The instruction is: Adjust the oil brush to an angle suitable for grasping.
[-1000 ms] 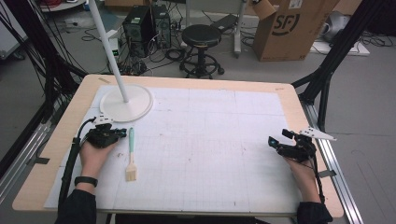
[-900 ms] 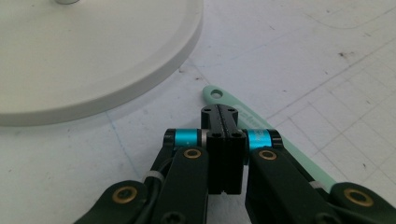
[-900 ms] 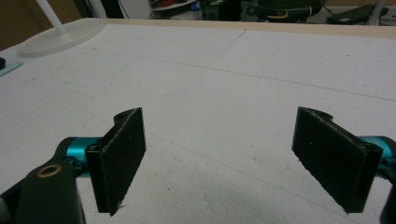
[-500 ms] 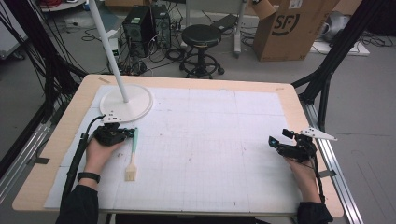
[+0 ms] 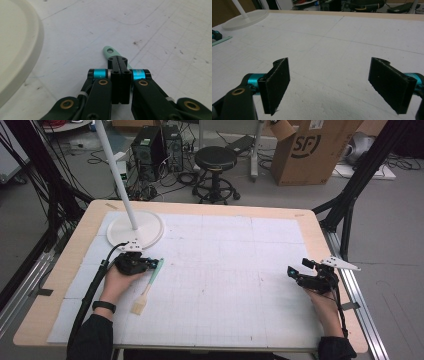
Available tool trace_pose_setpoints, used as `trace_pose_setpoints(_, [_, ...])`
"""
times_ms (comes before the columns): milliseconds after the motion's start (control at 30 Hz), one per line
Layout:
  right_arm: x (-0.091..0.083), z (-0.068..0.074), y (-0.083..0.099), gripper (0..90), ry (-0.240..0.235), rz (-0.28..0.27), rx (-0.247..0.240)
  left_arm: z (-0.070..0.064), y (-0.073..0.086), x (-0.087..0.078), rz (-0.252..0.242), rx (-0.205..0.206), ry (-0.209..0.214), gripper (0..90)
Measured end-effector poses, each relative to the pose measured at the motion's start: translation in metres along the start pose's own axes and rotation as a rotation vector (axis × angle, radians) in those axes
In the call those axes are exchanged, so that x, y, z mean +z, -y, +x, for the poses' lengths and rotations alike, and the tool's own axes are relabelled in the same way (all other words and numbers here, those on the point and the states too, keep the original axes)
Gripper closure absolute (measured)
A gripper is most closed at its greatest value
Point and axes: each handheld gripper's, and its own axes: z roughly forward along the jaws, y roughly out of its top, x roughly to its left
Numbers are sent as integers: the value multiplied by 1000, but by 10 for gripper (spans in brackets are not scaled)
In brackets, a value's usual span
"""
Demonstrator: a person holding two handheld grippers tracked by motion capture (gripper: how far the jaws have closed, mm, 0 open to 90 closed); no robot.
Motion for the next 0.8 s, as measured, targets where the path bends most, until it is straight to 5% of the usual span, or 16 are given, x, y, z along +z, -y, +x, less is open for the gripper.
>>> trace_pose_setpoints(100, [0,0,0,168,0,3,1,-3,-2,2,3,19,12,900])
trace_pose_setpoints(200, [1,0,0,168,2,3,-1,-2,-2,0,7,6,-22,897])
trace_pose_setpoints(233, [1,0,0,168,1,3,-1,0,-3,-3,4,-9,-46,864])
trace_pose_setpoints(267, [0,1,0,168,1,5,2,1,-3,-7,-6,-33,-67,676])
trace_pose_setpoints(300, [1,0,0,168,0,7,1,4,-3,-13,-16,-52,-71,595])
trace_pose_setpoints(433, [1,0,1,168,2,11,-1,11,-4,-37,-88,-99,-86,371])
trace_pose_setpoints(467, [1,0,1,168,2,11,-1,11,-1,-50,-134,-109,-96,333])
trace_pose_setpoints(700, [1,0,1,168,3,12,-5,12,19,-82,-214,-125,-139,213])
trace_pose_setpoints(800, [1,1,1,167,4,14,-3,12,24,-92,-155,-128,-105,190])
